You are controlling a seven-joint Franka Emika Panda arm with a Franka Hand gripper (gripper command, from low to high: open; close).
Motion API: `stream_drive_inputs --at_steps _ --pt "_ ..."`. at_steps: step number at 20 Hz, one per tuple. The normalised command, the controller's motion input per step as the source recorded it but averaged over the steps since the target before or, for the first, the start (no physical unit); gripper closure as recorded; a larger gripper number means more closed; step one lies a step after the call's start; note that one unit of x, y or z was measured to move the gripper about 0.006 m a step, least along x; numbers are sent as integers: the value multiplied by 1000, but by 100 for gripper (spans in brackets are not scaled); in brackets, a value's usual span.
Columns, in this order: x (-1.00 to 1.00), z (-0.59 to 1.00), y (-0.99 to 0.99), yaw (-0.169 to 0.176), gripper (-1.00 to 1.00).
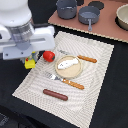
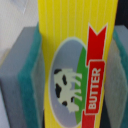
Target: Interact with the objects in diverse but meaningful ways.
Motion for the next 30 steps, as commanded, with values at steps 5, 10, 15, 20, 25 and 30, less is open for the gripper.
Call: stream_drive_inputs --at_steps 5,10,15,20,25,30 --pt "605 -54 -430 -18 100" --pt "458 -149 -422 -18 100" --pt "130 -319 -529 -2 100" --pt "0 -339 -522 0 100" --pt "113 -45 -163 0 -100" --pt "190 909 -15 1 -100"
